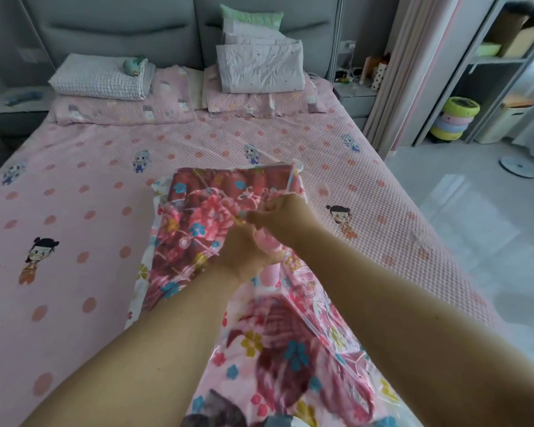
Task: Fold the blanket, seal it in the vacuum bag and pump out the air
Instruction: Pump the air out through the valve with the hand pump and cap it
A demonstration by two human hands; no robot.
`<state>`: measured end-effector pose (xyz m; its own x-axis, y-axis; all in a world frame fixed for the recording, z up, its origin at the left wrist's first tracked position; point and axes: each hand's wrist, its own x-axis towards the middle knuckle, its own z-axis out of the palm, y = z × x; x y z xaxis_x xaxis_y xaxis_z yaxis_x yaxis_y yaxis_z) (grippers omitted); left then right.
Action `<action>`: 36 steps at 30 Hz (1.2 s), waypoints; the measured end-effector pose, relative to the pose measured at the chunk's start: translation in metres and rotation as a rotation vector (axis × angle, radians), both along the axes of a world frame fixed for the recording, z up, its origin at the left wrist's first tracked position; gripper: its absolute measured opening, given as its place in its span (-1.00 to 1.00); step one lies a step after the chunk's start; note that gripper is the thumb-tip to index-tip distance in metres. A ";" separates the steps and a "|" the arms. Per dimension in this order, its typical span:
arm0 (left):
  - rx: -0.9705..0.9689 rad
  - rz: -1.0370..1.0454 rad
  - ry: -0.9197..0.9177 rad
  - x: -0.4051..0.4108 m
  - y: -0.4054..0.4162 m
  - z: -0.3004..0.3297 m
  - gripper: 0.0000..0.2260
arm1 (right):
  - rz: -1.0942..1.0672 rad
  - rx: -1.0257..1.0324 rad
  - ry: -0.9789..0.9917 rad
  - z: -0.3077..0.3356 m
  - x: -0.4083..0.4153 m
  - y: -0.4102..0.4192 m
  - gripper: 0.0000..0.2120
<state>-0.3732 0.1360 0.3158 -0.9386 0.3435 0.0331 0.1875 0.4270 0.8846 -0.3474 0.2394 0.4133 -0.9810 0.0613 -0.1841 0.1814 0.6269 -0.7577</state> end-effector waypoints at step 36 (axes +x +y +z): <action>-0.096 0.034 -0.015 0.005 -0.001 -0.003 -0.66 | -0.040 -0.062 0.178 0.026 -0.001 0.002 -0.69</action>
<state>-0.3681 0.1351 0.3131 -0.9499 0.3123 -0.0123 0.1588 0.5160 0.8418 -0.3480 0.2415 0.4395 -0.9954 0.0951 -0.0122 0.0647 0.5734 -0.8167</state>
